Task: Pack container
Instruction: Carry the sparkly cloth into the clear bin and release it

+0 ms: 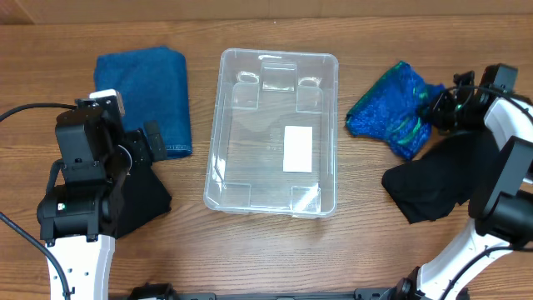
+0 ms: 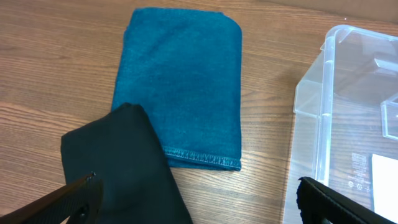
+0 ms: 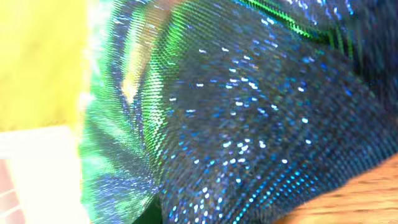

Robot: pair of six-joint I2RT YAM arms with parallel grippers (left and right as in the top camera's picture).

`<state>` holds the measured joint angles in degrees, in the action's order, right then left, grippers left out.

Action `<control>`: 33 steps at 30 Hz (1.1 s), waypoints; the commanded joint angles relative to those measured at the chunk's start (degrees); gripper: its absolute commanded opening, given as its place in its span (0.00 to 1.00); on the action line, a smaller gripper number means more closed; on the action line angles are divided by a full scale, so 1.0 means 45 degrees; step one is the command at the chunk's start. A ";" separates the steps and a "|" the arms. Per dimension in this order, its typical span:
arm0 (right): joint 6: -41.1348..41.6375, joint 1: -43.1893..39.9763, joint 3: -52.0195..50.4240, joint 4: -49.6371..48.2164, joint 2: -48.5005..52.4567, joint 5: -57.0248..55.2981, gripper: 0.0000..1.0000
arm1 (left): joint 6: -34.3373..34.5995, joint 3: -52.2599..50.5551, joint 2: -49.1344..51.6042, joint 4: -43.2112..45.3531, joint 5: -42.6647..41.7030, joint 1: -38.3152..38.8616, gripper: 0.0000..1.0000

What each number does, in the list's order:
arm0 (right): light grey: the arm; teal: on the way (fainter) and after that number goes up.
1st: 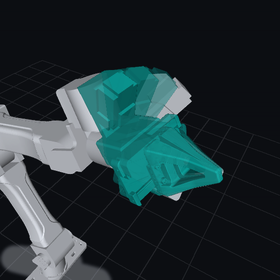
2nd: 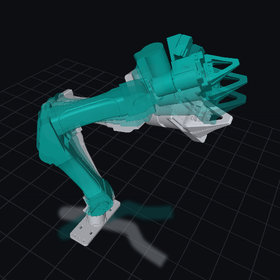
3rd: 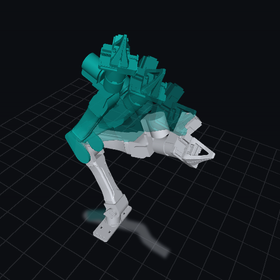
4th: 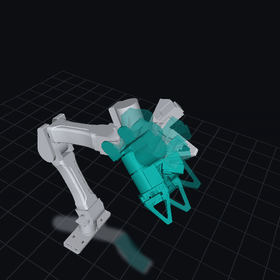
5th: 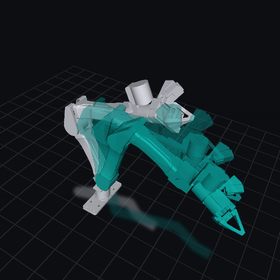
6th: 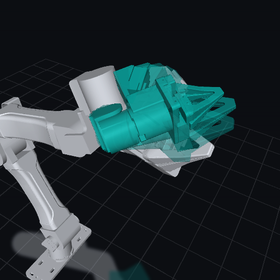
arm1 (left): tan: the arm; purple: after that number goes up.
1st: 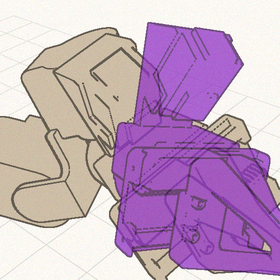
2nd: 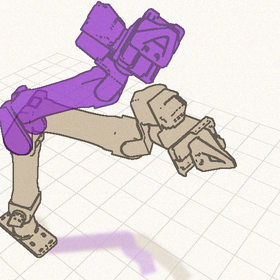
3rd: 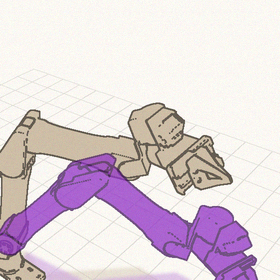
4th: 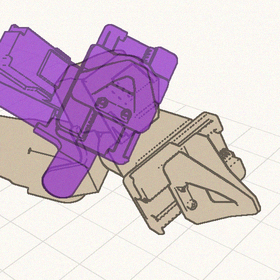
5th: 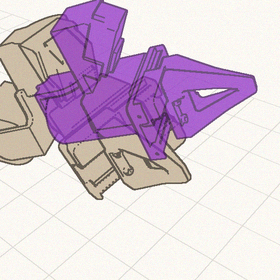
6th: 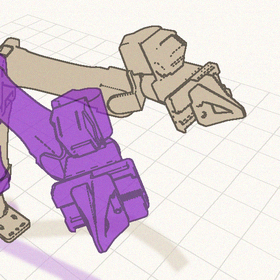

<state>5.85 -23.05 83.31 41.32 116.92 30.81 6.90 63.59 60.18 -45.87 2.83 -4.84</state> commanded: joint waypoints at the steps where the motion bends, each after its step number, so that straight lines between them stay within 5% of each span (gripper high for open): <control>1: -0.0699 0.0758 0.1928 0.1117 -0.2739 0.0899 0.04 | -0.0102 0.0350 0.0068 0.0005 0.0165 0.0078 1.00; 9: -0.0976 0.4979 0.3589 0.2880 -0.5853 0.0782 0.04 | -0.0102 0.0350 0.0068 0.0010 0.0165 0.0078 1.00; 16: 0.0136 0.9656 0.3565 0.2288 -0.4551 -0.2161 0.04 | -0.0005 0.0350 0.0097 0.0000 0.0165 0.0078 1.00; 19: 0.1719 1.0321 0.3565 0.1613 -0.3288 -0.2773 0.04 | -0.0005 0.0350 0.0102 -0.0049 0.0165 0.0078 1.00; 28: 0.2375 1.0705 0.3565 -0.0602 -0.0325 -0.1481 0.06 | -0.0005 0.0350 0.0107 -0.0092 0.0165 0.0078 1.00; 29: 0.2370 1.0705 0.3565 -0.0534 -0.0223 -0.1491 0.34 | -0.0005 0.0350 0.0107 -0.0087 0.0165 0.0078 1.00; 30: 0.2336 1.0705 0.3560 -0.0384 -0.0209 -0.1583 0.80 | -0.0005 0.0350 0.0107 -0.0092 0.0165 0.0078 1.00; 31: 0.2336 1.0705 0.3565 -0.0097 -0.0199 -0.2093 1.00 | -0.0005 0.0350 0.0107 -0.0092 0.0165 0.0078 1.00; 33: 0.2856 1.0598 0.3580 0.0874 -0.0316 -0.4464 1.00 | -0.0005 0.0350 0.0107 -0.0097 0.0165 0.0078 1.00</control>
<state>16.19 24.80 98.56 42.54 116.53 20.47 6.92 63.59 60.25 -46.35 2.85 -4.84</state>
